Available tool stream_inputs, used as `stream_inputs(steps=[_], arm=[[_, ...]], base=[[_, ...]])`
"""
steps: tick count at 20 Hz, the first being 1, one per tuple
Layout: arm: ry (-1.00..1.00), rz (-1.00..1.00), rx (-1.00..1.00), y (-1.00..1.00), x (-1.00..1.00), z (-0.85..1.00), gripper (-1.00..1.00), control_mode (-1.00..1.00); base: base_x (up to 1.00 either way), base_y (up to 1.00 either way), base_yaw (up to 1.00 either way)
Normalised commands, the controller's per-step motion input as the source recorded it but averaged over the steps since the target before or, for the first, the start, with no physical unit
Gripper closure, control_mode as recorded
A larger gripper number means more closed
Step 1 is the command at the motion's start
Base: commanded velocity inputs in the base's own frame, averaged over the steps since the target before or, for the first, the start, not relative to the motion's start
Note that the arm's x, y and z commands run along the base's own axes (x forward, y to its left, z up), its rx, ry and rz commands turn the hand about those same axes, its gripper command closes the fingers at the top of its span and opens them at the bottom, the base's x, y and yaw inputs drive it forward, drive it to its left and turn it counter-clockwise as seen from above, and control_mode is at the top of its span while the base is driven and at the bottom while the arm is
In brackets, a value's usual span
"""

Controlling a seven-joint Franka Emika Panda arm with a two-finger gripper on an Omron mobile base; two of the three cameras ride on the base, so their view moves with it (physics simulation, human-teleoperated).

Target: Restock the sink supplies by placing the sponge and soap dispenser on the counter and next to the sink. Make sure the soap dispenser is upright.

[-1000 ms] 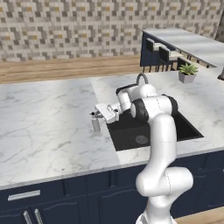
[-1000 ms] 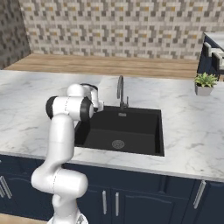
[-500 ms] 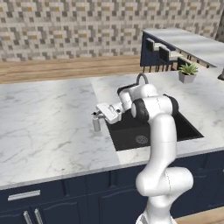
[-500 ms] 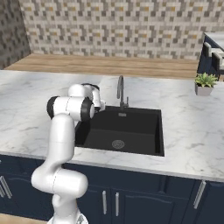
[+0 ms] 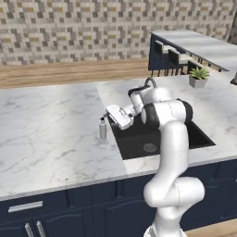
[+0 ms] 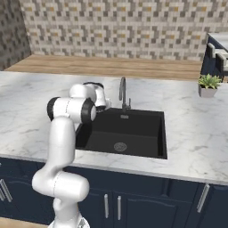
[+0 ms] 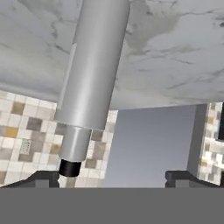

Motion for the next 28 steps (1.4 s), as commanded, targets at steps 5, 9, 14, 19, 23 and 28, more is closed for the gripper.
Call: stream_inputs(steps=[5, 9, 14, 19, 23, 28], arm=[[-0.07, 0.00, -0.05, 0.21, -0.39, 0.80, -1.00, -1.00], [-0.15, 0.00, -0.14, 0.30, -0.57, 0.78, -1.00, -1.00], [-0.28, 0.05, -0.27, 0.40, -0.80, 0.41, -1.00, -1.00], [-0.33, 0.23, -0.32, 0.14, -0.99, 0.02, -1.00, -1.00], [-0.32, 0.26, -0.34, 0.00, -1.00, 0.00, -1.00, -1.00], [-0.37, 0.29, -0.27, -0.37, -0.98, 0.00, -1.00, -1.00]], base=[[0.00, 0.00, 0.00], [0.00, 0.00, 0.00], [0.00, 0.00, 0.00], [0.00, 0.00, 0.00], [0.00, 0.00, 0.00], [0.00, 0.00, 0.00]])
